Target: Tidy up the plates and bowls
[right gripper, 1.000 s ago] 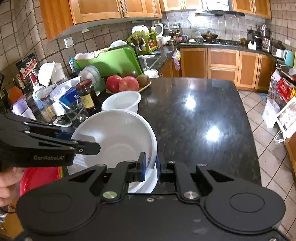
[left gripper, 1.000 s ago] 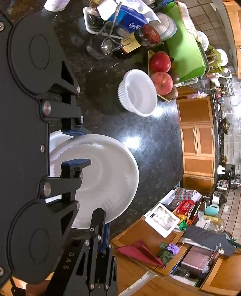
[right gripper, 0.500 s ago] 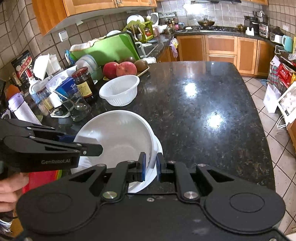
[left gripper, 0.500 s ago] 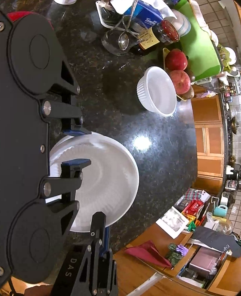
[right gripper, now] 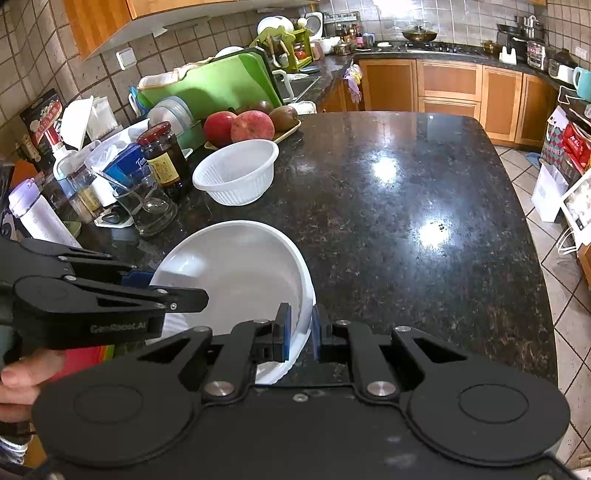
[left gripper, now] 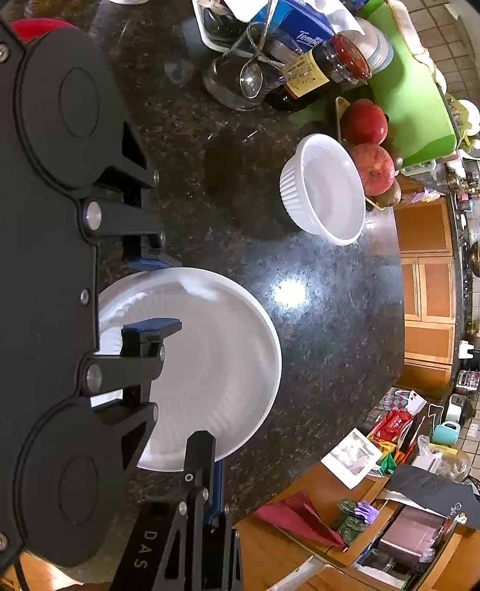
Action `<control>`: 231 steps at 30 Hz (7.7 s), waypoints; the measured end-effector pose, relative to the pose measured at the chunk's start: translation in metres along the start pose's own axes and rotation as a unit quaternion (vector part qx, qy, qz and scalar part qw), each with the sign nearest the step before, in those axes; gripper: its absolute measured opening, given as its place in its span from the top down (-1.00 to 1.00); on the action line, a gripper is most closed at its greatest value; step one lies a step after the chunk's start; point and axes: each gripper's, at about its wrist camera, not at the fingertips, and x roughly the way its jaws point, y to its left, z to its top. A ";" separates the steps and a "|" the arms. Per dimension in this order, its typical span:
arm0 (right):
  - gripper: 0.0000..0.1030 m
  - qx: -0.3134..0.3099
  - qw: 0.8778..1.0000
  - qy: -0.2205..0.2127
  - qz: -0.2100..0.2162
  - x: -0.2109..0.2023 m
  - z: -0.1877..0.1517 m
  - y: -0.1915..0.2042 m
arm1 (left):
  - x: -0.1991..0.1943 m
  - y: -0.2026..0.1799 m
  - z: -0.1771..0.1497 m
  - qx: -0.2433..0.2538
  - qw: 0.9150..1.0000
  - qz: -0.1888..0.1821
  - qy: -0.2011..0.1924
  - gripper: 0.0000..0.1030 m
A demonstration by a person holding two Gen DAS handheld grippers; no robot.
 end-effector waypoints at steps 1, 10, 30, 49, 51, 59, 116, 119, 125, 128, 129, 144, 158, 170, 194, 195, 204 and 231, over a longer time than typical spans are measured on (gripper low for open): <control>0.71 -0.001 1.000 0.002 0.001 0.001 0.001 0.000 | -0.001 0.001 0.001 -0.001 1.000 -0.005 0.001 0.32; 0.56 -0.008 1.000 0.007 0.005 0.004 0.003 0.003 | -0.008 0.005 0.004 0.000 1.000 -0.014 -0.011 0.02; 0.24 -0.009 0.999 -0.021 -0.025 -0.009 -0.003 0.005 | -0.017 0.009 -0.001 -0.017 1.000 0.005 -0.025 -0.10; 0.10 -0.028 0.998 -0.054 -0.007 -0.034 -0.002 0.033 | -0.036 0.028 -0.006 -0.045 0.994 0.087 -0.051 -0.13; 0.10 -0.028 0.998 -0.058 -0.007 -0.035 -0.001 0.036 | -0.038 0.030 -0.007 -0.047 0.993 0.091 -0.054 -0.13; -0.03 -0.030 0.996 -0.082 -0.007 -0.041 0.007 0.051 | -0.051 0.037 -0.007 -0.059 0.989 0.108 -0.081 -0.14; -0.13 -0.042 0.998 0.026 -0.032 0.166 0.185 0.034 | 0.044 0.135 0.123 -0.147 0.982 0.110 -0.041 -0.09; -0.08 -0.033 0.998 0.039 -0.033 0.177 0.187 0.030 | 0.053 0.138 0.126 -0.142 0.985 0.097 -0.024 -0.06; 0.09 -0.025 0.998 0.054 -0.020 0.185 0.184 0.027 | 0.059 0.140 0.125 -0.135 0.987 0.086 -0.011 0.05; 0.21 -0.031 0.998 0.055 -0.019 0.185 0.182 0.030 | 0.060 0.140 0.125 -0.130 0.988 0.081 -0.013 0.05; 0.23 -0.034 0.998 0.056 -0.018 0.185 0.181 0.031 | 0.061 0.139 0.124 -0.128 0.988 0.081 -0.011 0.06; 0.59 -0.040 0.997 0.055 -0.024 0.186 0.177 0.035 | 0.080 0.131 0.128 -0.098 0.991 0.090 -0.005 0.13; 0.68 -0.046 0.998 0.048 -0.023 0.172 0.171 0.044 | 0.083 0.128 0.122 -0.090 0.993 0.070 0.016 0.66; 0.69 -0.049 0.998 0.016 -0.025 0.124 0.162 0.050 | 0.045 0.115 0.116 -0.077 0.995 0.057 -0.011 0.66; 0.67 -0.023 0.997 -0.066 -0.030 -0.024 0.068 0.043 | -0.024 0.054 0.064 -0.028 0.999 0.009 -0.045 0.66; 0.67 -0.023 0.997 -0.069 -0.031 -0.028 0.063 0.043 | -0.026 0.051 0.061 -0.027 0.999 0.008 -0.045 0.66; 0.67 -0.001 0.997 -0.073 -0.026 -0.046 0.026 0.037 | -0.037 0.029 0.032 -0.013 0.999 0.008 -0.047 0.66; 0.51 0.026 0.999 -0.035 -0.025 -0.020 -0.013 0.017 | -0.010 0.003 -0.001 -0.007 1.000 0.011 -0.012 0.41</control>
